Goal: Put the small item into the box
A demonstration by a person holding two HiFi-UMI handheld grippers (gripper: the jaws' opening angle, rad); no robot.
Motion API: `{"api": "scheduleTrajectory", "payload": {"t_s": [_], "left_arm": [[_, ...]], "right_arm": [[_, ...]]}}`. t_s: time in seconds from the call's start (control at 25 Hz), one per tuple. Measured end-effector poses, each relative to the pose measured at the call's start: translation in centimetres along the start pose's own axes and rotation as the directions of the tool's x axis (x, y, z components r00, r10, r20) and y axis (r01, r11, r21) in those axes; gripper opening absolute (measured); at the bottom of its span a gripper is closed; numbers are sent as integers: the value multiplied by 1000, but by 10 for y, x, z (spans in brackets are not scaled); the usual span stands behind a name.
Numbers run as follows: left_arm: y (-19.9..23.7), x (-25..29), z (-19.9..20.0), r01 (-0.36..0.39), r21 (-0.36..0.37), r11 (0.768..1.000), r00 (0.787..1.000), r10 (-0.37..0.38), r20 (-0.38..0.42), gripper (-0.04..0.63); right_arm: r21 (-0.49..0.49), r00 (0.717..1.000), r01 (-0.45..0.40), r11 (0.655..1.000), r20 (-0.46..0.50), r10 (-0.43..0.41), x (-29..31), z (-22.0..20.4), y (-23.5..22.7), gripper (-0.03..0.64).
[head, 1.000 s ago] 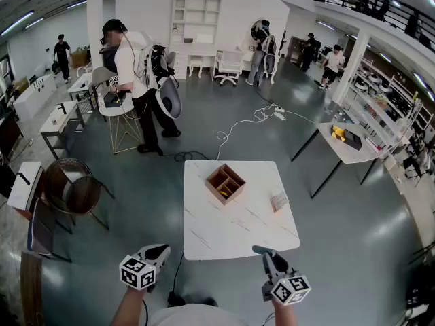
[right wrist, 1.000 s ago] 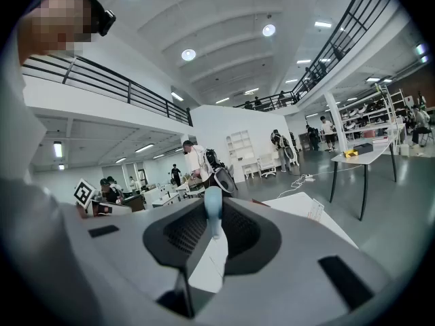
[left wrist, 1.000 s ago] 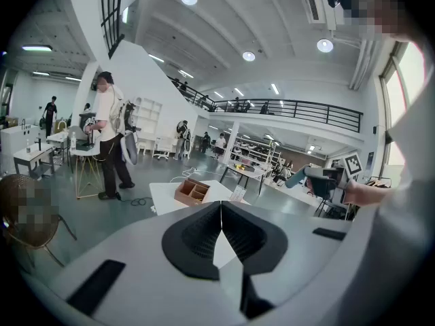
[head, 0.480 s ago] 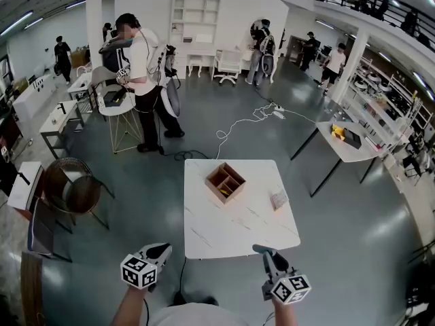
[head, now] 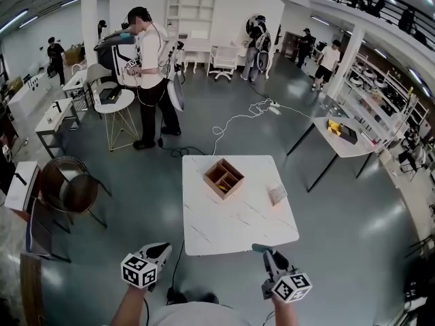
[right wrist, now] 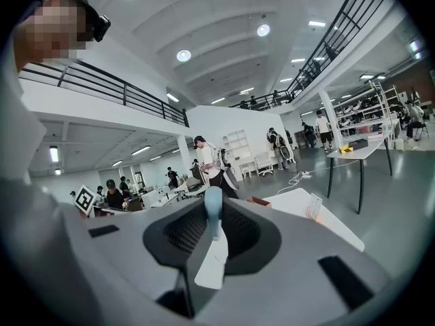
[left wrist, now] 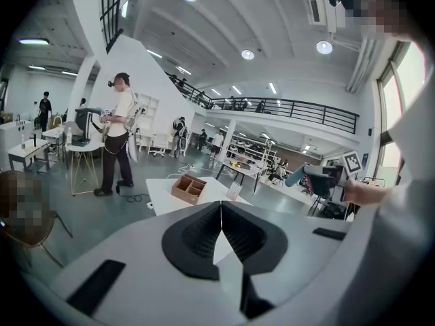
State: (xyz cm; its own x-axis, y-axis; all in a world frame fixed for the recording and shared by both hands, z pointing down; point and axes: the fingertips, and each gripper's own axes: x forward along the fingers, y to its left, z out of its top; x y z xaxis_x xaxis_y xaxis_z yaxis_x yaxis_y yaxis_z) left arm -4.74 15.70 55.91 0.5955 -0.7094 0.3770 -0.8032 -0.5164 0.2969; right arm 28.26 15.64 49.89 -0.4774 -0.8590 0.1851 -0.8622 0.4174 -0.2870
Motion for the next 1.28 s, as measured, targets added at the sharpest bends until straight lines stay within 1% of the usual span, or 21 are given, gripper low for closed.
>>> {"api": "scheduleTrajectory", "payload": {"t_s": [0.4, 0.6, 0.8, 1.04, 1.28], "left_arm": [[14, -13, -9, 56, 9, 998, 998, -56, -19, 14], [26, -22, -9, 78, 22, 997, 997, -77, -30, 14], [37, -28, -11, 90, 28, 996, 995, -88, -40, 14], [40, -30, -18, 112, 12, 994, 993, -111, -50, 14], [51, -25, -19, 96, -3, 995, 994, -96, -54, 14]], "right_arm": [[11, 999, 45, 999, -2, -45, -1, -14, 26, 81], [8, 998, 55, 998, -1, -55, 2, -18, 47, 81], [14, 997, 73, 997, -2, -73, 3, -24, 59, 81], [20, 997, 72, 997, -22, -71, 10, -32, 62, 81], [17, 998, 50, 999, -33, -49, 30, -32, 64, 81]]}}
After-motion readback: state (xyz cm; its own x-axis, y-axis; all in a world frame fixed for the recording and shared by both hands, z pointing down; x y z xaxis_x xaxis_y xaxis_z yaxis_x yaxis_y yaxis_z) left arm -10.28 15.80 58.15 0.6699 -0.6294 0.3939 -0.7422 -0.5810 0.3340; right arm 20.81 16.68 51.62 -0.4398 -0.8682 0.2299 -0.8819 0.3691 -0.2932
